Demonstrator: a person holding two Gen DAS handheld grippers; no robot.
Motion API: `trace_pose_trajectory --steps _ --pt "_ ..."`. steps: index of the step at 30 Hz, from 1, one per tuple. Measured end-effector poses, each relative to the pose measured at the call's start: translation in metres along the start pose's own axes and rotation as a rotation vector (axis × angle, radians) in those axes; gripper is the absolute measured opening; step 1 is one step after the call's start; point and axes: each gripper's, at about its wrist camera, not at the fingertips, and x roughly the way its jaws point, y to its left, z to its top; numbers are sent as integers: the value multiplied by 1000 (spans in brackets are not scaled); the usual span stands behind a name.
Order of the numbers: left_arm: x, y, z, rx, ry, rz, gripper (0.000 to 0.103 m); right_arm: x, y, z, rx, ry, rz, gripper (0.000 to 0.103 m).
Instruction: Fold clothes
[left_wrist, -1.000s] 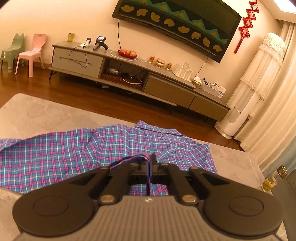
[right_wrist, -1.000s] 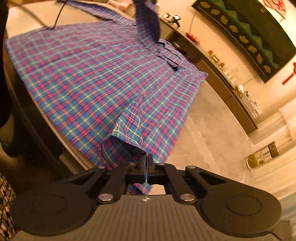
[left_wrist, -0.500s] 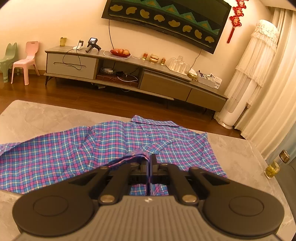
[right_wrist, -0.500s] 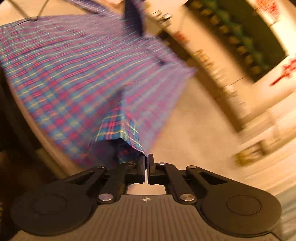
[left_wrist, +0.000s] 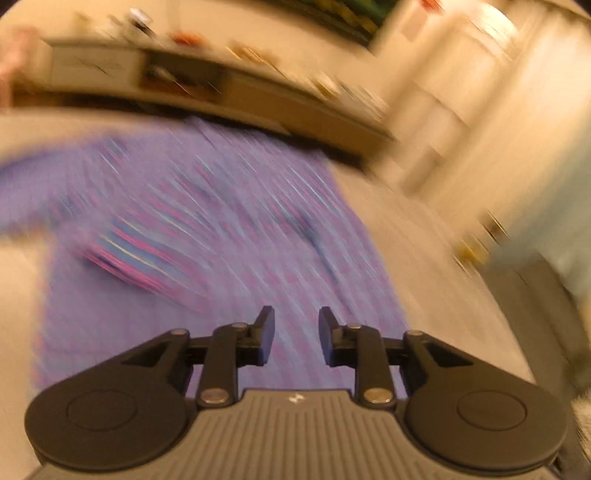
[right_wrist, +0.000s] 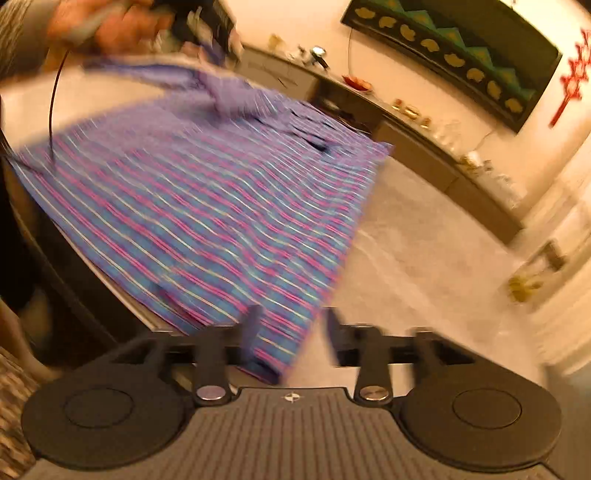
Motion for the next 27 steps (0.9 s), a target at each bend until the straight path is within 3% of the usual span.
trace_pose_trajectory --steps 4,8,11,12,14,19,23,27 --pt "42 -49 -58 38 161 -138 29 8 4 -1 0 -11 53 65" --pt "79 -68 -82 49 234 -99 30 6 -4 -6 51 -18 31 65" --pt "90 -74 -84 42 231 -126 32 3 -9 -10 79 -23 20 71" --pt "94 -76 -83 29 236 -143 30 3 -9 -11 78 -22 18 73" --pt "104 -82 -81 13 258 -208 5 5 -9 -12 80 -22 19 77" --pt "114 -92 -86 -46 258 -342 2 3 -14 -11 92 -30 -2 79" --pt "115 -75 -100 -146 277 -324 2 5 -13 -12 71 -6 20 83" --pt "111 -71 -106 -124 268 -262 4 12 -10 -10 42 39 64 84"
